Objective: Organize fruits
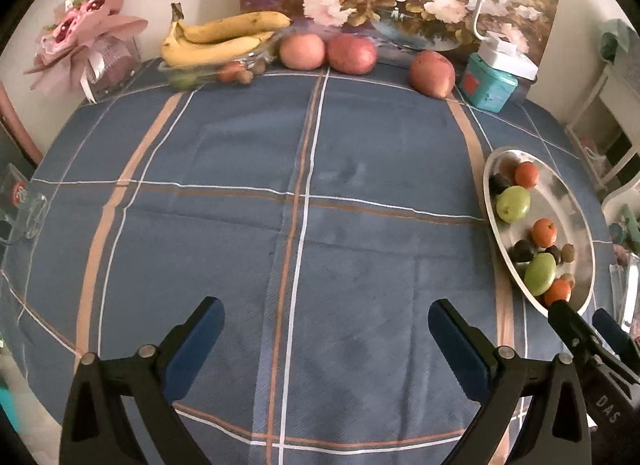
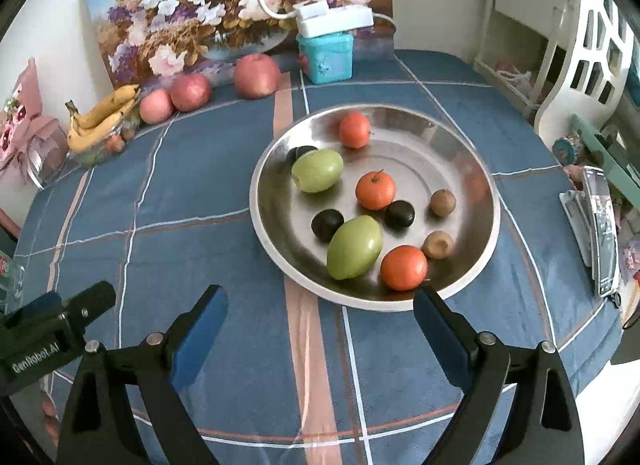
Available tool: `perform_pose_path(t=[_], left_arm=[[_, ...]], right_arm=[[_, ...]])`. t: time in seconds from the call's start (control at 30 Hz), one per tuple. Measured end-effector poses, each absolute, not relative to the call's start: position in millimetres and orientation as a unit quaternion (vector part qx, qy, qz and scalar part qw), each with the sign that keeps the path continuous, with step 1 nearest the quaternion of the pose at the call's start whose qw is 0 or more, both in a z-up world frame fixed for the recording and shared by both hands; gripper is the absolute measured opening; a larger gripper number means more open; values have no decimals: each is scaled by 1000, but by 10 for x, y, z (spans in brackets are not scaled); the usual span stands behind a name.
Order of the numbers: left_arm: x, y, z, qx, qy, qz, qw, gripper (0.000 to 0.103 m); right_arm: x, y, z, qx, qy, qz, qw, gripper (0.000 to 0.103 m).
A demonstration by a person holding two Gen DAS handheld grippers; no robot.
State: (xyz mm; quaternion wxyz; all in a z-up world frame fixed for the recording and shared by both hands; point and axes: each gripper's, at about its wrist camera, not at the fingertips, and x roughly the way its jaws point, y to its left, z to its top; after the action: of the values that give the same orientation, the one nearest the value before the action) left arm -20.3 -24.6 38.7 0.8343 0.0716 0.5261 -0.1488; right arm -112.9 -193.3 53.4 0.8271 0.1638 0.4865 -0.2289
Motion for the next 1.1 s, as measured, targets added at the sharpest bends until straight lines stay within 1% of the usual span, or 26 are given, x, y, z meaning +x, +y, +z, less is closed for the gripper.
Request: perform_pose_path(t=[0.37,0.57,1.1], left_arm=[[-215,-272,354,104,535,-112,831,103],[-191,-233,317,102,549,-99,824,103],[-178,-230,322,102,554,-91,822,103]], right_arm=[[-1117,-1949,496,167,494,-227,822,94],[-1103,-1929,484,166,497,-225,821,94],[-1079,-1911,457,164,505,-223,818,94]])
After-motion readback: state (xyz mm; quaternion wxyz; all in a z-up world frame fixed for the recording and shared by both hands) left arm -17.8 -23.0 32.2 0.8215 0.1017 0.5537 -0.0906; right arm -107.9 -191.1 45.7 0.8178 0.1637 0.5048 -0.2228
